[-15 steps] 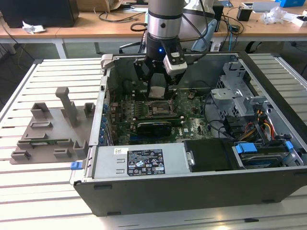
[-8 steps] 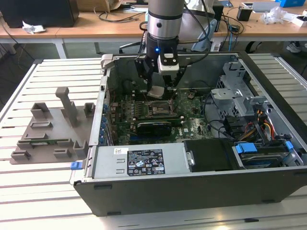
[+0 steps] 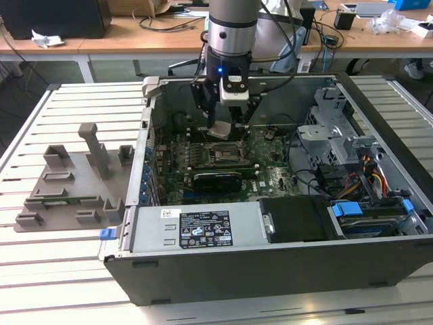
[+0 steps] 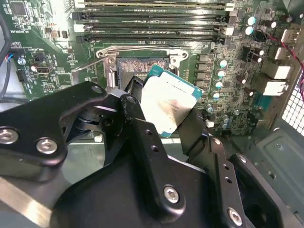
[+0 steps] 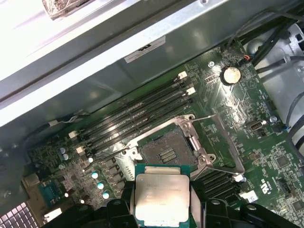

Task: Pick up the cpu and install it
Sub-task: 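Place the cpu into insertion slot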

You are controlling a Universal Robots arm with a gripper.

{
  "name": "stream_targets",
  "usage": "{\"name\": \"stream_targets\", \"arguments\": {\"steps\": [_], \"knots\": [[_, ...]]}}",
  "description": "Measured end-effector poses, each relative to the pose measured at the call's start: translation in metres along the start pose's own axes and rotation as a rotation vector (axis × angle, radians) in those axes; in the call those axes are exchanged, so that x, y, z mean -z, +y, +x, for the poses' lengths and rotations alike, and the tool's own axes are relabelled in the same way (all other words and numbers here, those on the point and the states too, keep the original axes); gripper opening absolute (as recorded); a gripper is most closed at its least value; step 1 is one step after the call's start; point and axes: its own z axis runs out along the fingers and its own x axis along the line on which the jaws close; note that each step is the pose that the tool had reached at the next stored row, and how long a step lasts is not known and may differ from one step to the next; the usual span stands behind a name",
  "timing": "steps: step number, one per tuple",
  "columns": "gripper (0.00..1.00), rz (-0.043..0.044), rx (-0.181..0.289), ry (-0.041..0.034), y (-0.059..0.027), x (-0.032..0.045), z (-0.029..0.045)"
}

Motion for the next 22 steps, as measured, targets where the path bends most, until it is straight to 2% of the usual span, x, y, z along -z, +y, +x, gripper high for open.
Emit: {"name": "stream_targets", "arguments": {"steps": [22], "knots": [[0.55, -0.0096, -0.208, 0.0038, 0.0000, -0.0002, 0.0000]]}}
